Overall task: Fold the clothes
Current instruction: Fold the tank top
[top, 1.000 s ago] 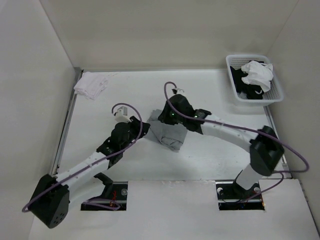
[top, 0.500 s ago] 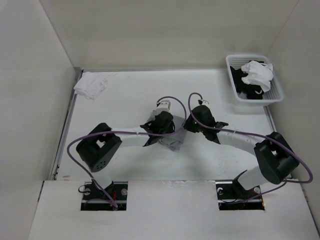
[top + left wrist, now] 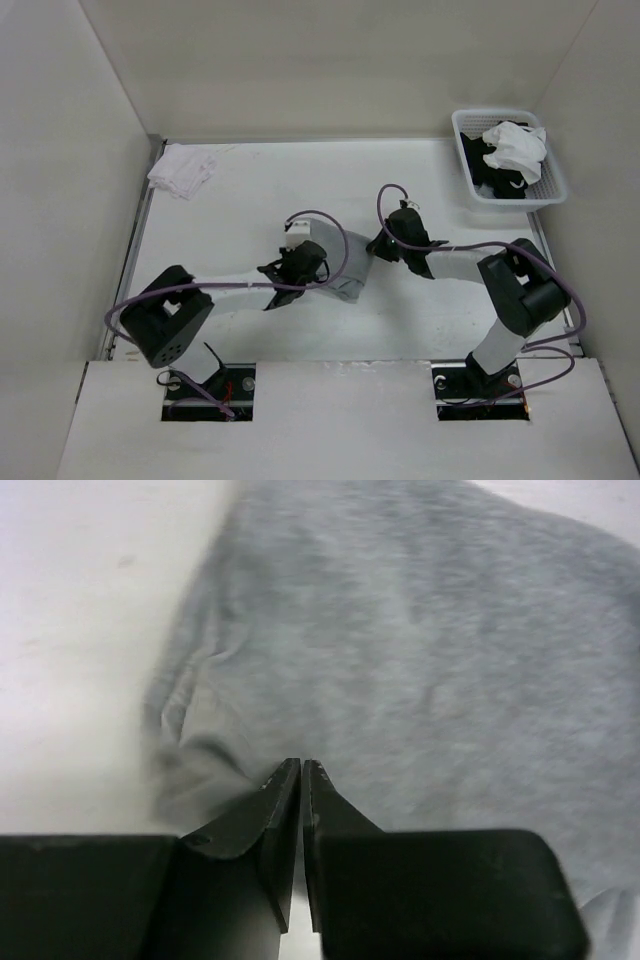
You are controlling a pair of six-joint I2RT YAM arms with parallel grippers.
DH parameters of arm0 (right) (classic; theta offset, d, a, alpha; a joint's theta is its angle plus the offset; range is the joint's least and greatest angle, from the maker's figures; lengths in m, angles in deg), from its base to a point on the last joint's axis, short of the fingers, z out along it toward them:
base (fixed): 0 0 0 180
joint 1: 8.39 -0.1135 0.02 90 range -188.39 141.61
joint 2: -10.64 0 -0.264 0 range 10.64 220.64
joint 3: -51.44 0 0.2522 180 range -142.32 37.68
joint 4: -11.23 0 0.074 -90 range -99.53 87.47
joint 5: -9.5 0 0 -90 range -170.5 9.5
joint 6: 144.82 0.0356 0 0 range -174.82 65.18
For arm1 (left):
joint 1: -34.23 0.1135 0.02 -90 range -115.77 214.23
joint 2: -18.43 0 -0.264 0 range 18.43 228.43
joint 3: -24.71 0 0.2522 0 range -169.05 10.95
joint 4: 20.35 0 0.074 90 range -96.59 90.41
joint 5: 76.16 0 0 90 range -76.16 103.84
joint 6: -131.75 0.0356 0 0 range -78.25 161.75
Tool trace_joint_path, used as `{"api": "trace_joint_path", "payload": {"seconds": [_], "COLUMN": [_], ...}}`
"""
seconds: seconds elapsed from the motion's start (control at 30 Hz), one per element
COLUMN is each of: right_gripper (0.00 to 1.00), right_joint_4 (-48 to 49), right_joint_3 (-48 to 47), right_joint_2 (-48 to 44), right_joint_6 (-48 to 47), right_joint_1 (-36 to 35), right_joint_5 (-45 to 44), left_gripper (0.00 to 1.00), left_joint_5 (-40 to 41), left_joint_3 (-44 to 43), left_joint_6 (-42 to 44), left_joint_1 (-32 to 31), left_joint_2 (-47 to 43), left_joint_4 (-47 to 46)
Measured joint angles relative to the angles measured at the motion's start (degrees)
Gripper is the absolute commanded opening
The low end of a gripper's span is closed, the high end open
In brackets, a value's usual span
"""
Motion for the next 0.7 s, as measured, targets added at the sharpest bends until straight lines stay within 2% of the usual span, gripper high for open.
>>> {"api": "trace_joint_path", "payload": {"seconds": [0.23,0.33,0.4,0.5,0.57,0.7], "right_gripper": [0.01,0.06,0.15,0.36,0.46,0.59], "right_joint_4": [1.0,0.9,0.5,-0.8,-1.5,-1.3], "right_joint_3": [0.0,0.0,0.0,0.0,0.3,2.7], "right_joint_2": [0.6,0.3,-0.9,-5.5,-11.1,-26.1], "right_joint_6": [-0.1,-0.4,-0.4,-0.6,-1.0,-2.6], "right_joint_1": [0.5,0.5,0.2,-0.3,-0.9,-1.6], "right_joint_5": [0.5,0.7,1.0,1.5,1.7,1.2], "left_gripper": [0.09,0.14,0.21,0.32,0.40,0.52], "left_joint_5": [4.4,5.0,4.5,2.4,0.5,-4.1], "left_joint_3": [10.5,13.9,15.2,15.5,15.5,15.8], "left_joint_6": [-3.4,-5.7,-7.1,-8.1,-8.6,-8.6], "left_joint_1": [3.2,5.6,6.4,6.4,7.0,11.1], "left_joint_2": [-14.9,-23.1,-29.3,-37.4,-41.8,-48.8], "left_joint_4": [4.6,7.8,8.7,8.5,8.2,7.8]}}
